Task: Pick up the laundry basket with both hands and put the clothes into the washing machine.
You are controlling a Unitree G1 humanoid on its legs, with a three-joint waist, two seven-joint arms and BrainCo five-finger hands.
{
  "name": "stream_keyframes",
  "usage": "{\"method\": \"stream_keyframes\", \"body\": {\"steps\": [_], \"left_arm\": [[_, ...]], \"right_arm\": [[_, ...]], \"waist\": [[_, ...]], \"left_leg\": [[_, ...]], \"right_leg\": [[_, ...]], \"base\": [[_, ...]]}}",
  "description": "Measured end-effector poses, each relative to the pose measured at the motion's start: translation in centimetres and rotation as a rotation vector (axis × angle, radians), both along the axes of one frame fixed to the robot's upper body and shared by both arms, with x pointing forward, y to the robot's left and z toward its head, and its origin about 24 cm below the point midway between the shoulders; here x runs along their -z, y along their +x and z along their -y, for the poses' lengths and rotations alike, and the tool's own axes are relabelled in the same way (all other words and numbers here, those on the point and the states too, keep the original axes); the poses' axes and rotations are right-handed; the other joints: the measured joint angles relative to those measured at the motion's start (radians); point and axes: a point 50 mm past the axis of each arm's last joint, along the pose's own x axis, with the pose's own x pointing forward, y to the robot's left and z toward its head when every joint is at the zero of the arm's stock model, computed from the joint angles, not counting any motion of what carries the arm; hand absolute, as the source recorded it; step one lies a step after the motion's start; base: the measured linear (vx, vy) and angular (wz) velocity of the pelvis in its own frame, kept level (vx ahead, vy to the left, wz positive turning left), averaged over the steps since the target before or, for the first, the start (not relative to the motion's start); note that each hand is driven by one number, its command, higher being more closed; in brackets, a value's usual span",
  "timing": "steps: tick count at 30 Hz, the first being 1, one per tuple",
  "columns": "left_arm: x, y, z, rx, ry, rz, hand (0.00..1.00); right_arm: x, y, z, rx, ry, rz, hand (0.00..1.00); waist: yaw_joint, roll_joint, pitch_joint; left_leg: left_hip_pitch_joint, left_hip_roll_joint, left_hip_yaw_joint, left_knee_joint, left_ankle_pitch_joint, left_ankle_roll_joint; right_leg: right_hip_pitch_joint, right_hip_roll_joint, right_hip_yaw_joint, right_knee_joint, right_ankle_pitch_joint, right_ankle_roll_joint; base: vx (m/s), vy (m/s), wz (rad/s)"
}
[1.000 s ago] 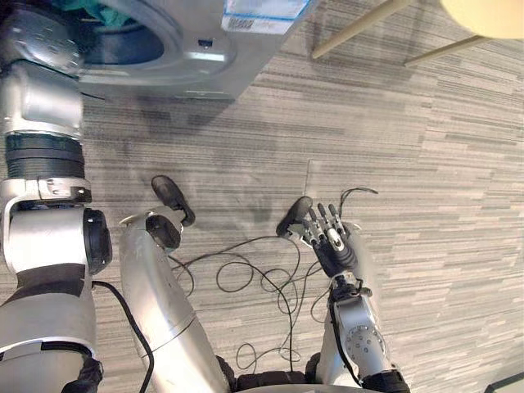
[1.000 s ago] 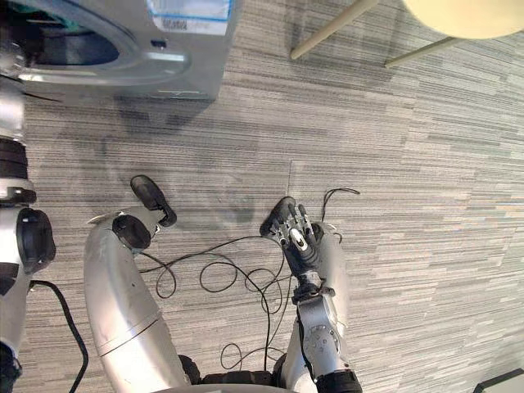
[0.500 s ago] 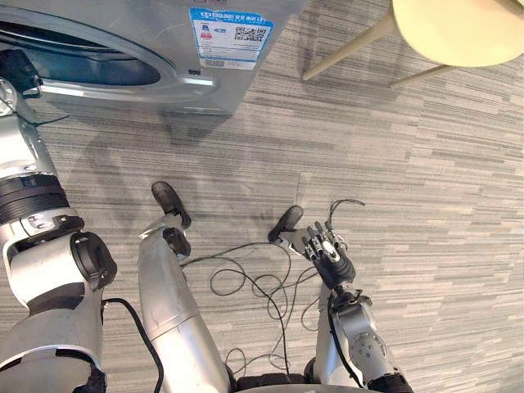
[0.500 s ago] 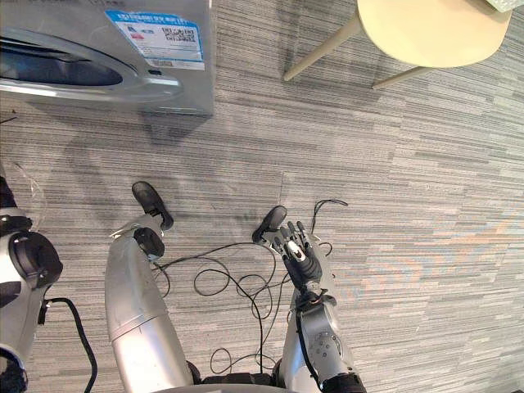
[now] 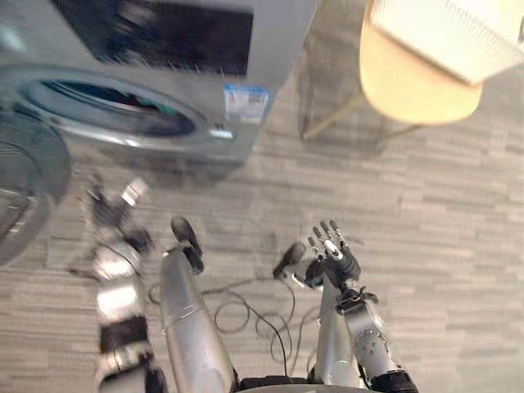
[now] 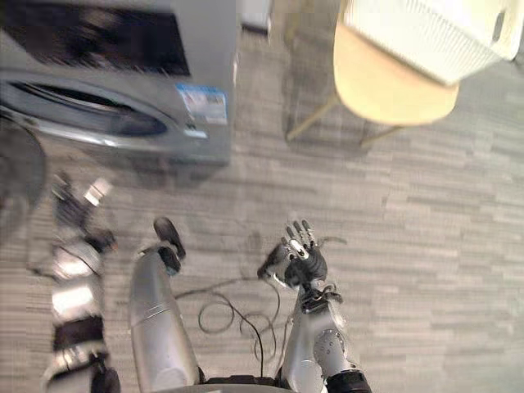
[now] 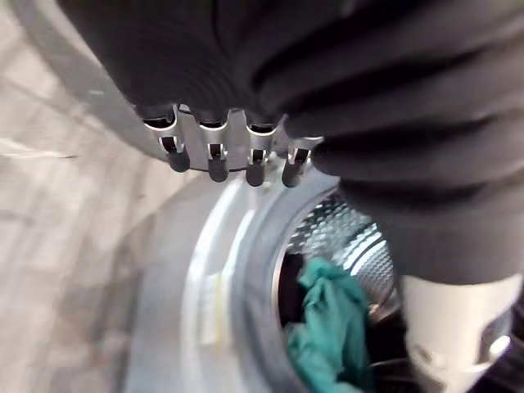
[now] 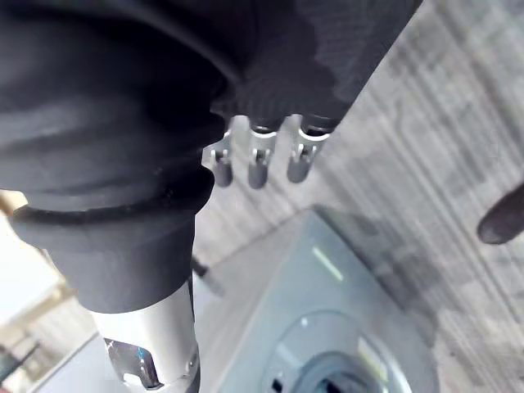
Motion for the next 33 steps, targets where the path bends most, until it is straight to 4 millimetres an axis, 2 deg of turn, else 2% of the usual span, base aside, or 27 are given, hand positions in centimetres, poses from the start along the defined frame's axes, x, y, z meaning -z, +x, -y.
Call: {"method": "stream_keyframes", "body": {"steps": [2,3,4,5,6,7,8,10,11,12,13,14,15,16,18,19,20,22,23,24,25,26,27,28,30,31,33], "left_arm": [[4.4,-3.7,2.1,0.043,-0.097,-0.143,0.0],[4.7,-4.2,2.1,0.044,-0.109,-0.154,0.0],[6.0,-6.1,1.9,0.03,-0.142,-0.206,0.0],[6.3,-6.7,1.7,0.025,-0.148,-0.217,0.0],[6.7,-7.7,1.3,0.011,-0.17,-0.229,0.0],[6.8,-8.0,1.1,0.003,-0.184,-0.231,0.0],[6.8,-8.5,0.7,-0.014,-0.189,-0.228,0.0],[5.5,-8.4,-0.7,-0.055,-0.184,-0.155,0.0],[4.6,-8.1,-1.7,-0.082,-0.162,-0.119,0.0],[4.1,-8.1,-2.4,-0.096,-0.144,-0.105,0.0],[3.2,-8.1,-4.0,-0.133,-0.102,-0.088,0.0],[2.1,-8.2,-5.8,-0.178,-0.057,-0.071,0.0],[1.3,-8.2,-6.8,-0.199,-0.018,-0.069,0.0],[0.1,-8.0,-8.5,-0.232,0.055,-0.073,0.0],[-3.3,-7.6,-13.1,-0.335,0.205,-0.088,0.0],[-4.6,-8.4,-15.6,-0.414,0.258,-0.124,0.0],[-5.2,-8.8,-16.7,-0.45,0.285,-0.147,0.0],[-7.0,-10.0,-19.7,-0.53,0.348,-0.206,0.0],[-7.9,-10.3,-20.8,-0.555,0.356,-0.212,0.0],[-9.2,-10.6,-22.3,-0.593,0.354,-0.21,0.0],[-9.8,-11.0,-23.5,-0.617,0.312,-0.211,0.0],[-10.0,-11.4,-24.1,-0.628,0.294,-0.226,0.0],[-10.2,-11.6,-24.7,-0.64,0.27,-0.24,0.0],[-11.0,-11.2,-25.2,-0.642,0.239,-0.229,0.0],[-11.7,-10.3,-25.3,-0.62,0.251,-0.229,0.0],[-12.7,-9.4,-25.2,-0.596,0.286,-0.233,0.0],[-14.8,-6.9,-24.5,-0.545,0.343,-0.196,0.0]], "right_arm": [[2.0,-1.1,1.7,0.019,-0.109,-0.102,0.0],[2.3,-1.3,1.9,0.02,-0.124,-0.116,0.0],[3.5,-2.1,3.0,0.028,-0.186,-0.184,0.0],[3.8,-2.3,3.4,0.027,-0.213,-0.201,0.0],[4.3,-2.6,4.2,0.026,-0.27,-0.228,0.0],[4.5,-2.7,4.6,0.025,-0.298,-0.24,0.0],[4.8,-3.1,5.6,0.028,-0.349,-0.266,0.0],[5.8,-4.0,7.2,0.06,-0.397,-0.331,0.0],[6.8,-4.9,7.7,0.075,-0.393,-0.392,0.0],[7.4,-5.4,7.9,0.079,-0.398,-0.427,0.0],[8.7,-6.8,8.4,0.082,-0.41,-0.507,0.0],[9.6,-8.3,9.0,0.081,-0.429,-0.577,0.0],[10.1,-9.2,9.2,0.078,-0.435,-0.616,0.0],[10.8,-10.4,9.5,0.065,-0.451,-0.673,0.0],[12.0,-11.8,8.6,0.004,-0.456,-0.761,0.0],[12.2,-11.9,8.2,-0.022,-0.478,-0.773,0.0],[12.3,-11.9,8.1,-0.037,-0.49,-0.776,0.0],[12.5,-12.2,8.0,-0.071,-0.502,-0.786,0.0],[12.6,-12.2,7.7,-0.089,-0.506,-0.789,0.0],[12.9,-12.2,6.9,-0.129,-0.505,-0.794,0.0],[13.2,-12.5,6.3,-0.175,-0.497,-0.802,0.0],[13.2,-12.6,6.1,-0.194,-0.5,-0.8,0.0],[13.2,-12.4,5.8,-0.21,-0.502,-0.794,0.0],[13.5,-12.9,5.4,-0.223,-0.489,-0.808,0.0],[13.5,-12.8,5.0,-0.245,-0.484,-0.802,0.0],[13.5,-12.6,4.8,-0.257,-0.473,-0.79,0.0],[13.3,-12.1,4.4,-0.273,-0.482,-0.769,0.0]], "waist": [[0.009,0.038,-0.068],[0.009,0.044,-0.079],[0.009,0.068,-0.127],[0.01,0.077,-0.137],[0.015,0.095,-0.152],[0.02,0.101,-0.158],[0.025,0.116,-0.179],[0.016,0.123,-0.231],[0.005,0.111,-0.265],[0.002,0.112,-0.283],[0.0,0.12,-0.315],[0.0,0.125,-0.343],[0.001,0.143,-0.362],[0.0,0.143,-0.377],[0.005,0.122,-0.389],[0.006,0.116,-0.393],[0.007,0.113,-0.395],[0.004,0.127,-0.407],[0.002,0.146,-0.417],[0.002,0.145,-0.418],[0.006,0.138,-0.422],[0.007,0.133,-0.425],[0.006,0.125,-0.428],[0.006,0.12,-0.429],[0.008,0.108,-0.424],[0.018,0.081,-0.412],[0.023,0.054,-0.373]], "left_leg": [[0.165,-0.077,0.01,-0.237,0.092,-0.007],[0.184,-0.086,0.012,-0.265,0.103,-0.004],[0.264,-0.118,0.018,-0.384,0.132,0.008],[0.291,-0.125,0.021,-0.406,0.132,0.009],[0.333,-0.129,0.02,-0.383,0.128,0.015],[0.354,-0.13,0.018,-0.344,0.125,0.02],[0.402,-0.144,0.017,-0.292,0.093,0.018],[0.433,-0.183,-0.02,-0.293,0.089,0.019],[0.437,-0.208,-0.062,-0.278,0.075,0.023],[0.437,-0.212,-0.082,-0.246,0.055,0.026],[0.452,-0.213,-0.131,-0.193,0.03,-0.005],[0.48,-0.223,-0.169,-0.199,-0.014,-0.067],[0.499,-0.234,-0.179,-0.21,-0.05,-0.069],[0.52,-0.254,-0.179,-0.233,-0.089,-0.046],[0.532,-0.31,-0.174,-0.241,-0.093,-0.038],[0.562,-0.343,-0.157,-0.267,-0.093,-0.036],[0.585,-0.361,-0.142,-0.289,-0.087,-0.028],[0.622,-0.392,-0.11,-0.322,-0.084,-0.013],[0.624,-0.387,-0.089,-0.339,-0.085,0.048],[0.631,-0.386,-0.086,-0.35,-0.082,0.065],[0.653,-0.382,-0.076,-0.37,-0.074,0.063],[0.662,-0.381,-0.069,-0.381,-0.07,0.058],[0.672,-0.377,-0.064,-0.391,-0.062,0.053],[0.682,-0.358,-0.068,-0.42,-0.036,0.038],[0.678,-0.341,-0.068,-0.455,-0.003,0.021],[0.658,-0.324,-0.074,-0.477,0.022,0.007],[0.605,-0.294,-0.097,-0.485,0.049,-0.008]], "right_leg": [[0.148,-0.01,-0.076,-0.101,0.008,0.013],[0.165,-0.016,-0.087,-0.111,0.008,0.014],[0.241,-0.023,-0.141,-0.154,0.013,0.02],[0.271,-0.03,-0.16,-0.163,0.014,0.016],[0.321,-0.042,-0.175,-0.17,0.008,0.006],[0.34,-0.05,-0.173,-0.171,0.008,0.007],[0.376,-0.064,-0.17,-0.176,0.014,0.018],[0.419,-0.091,-0.171,-0.197,0.029,0.045],[0.443,-0.114,-0.18,-0.22,0.042,0.063],[0.459,-0.122,-0.182,-0.23,0.052,0.074],[0.491,-0.131,-0.18,-0.253,0.068,0.097],[0.517,-0.136,-0.18,-0.274,0.082,0.119],[0.532,-0.139,-0.18,-0.286,0.093,0.131],[0.549,-0.146,-0.183,-0.306,0.111,0.15],[0.585,-0.172,-0.185,-0.383,0.189,0.164],[0.601,-0.184,-0.168,-0.427,0.239,0.161],[0.609,-0.195,-0.159,-0.445,0.261,0.155],[0.623,-0.206,-0.135,-0.494,0.321,0.081],[0.617,-0.189,-0.111,-0.495,0.318,0.07],[0.603,-0.161,-0.055,-0.454,0.268,0.096],[0.599,-0.127,-0.023,-0.443,0.223,0.103],[0.605,-0.123,-0.027,-0.452,0.213,0.092],[0.612,-0.11,-0.024,-0.474,0.213,0.108],[0.624,-0.076,-0.03,-0.516,0.225,0.14],[0.601,-0.051,-0.028,-0.51,0.22,0.142],[0.57,-0.04,-0.025,-0.481,0.205,0.139],[0.525,-0.031,-0.056,-0.424,0.179,0.119]], "base": [[0.05,-0.187,0.93],[0.15,-0.181,1.1],[0.12,-0.094,0.78],[0.18,-0.129,0.8],[0.12,-0.068,0.26],[0.18,-0.043,0.09],[0.16,0.017,0.07],[0.14,0.079,0.14],[0.1,0.093,0.1],[0.12,0.117,0.08],[0.14,0.176,-0.04],[0.14,0.224,-0.05],[0.14,0.317,0.06],[0.11,0.284,0.21],[0.13,0.309,0.15],[0.12,0.275,-0.12],[0.09,0.255,-0.2],[0.06,0.25,-0.14],[0.01,0.208,-0.08],[-0.01,0.111,-0.16],[-0.01,0.027,-0.21],[-0.02,-0.038,-0.27],[-0.04,-0.08,-0.23],[-0.07,-0.122,-0.15],[-0.1,-0.111,-0.06],[-0.19,-0.144,0.06],[-0.21,-0.169,0.32]]}}
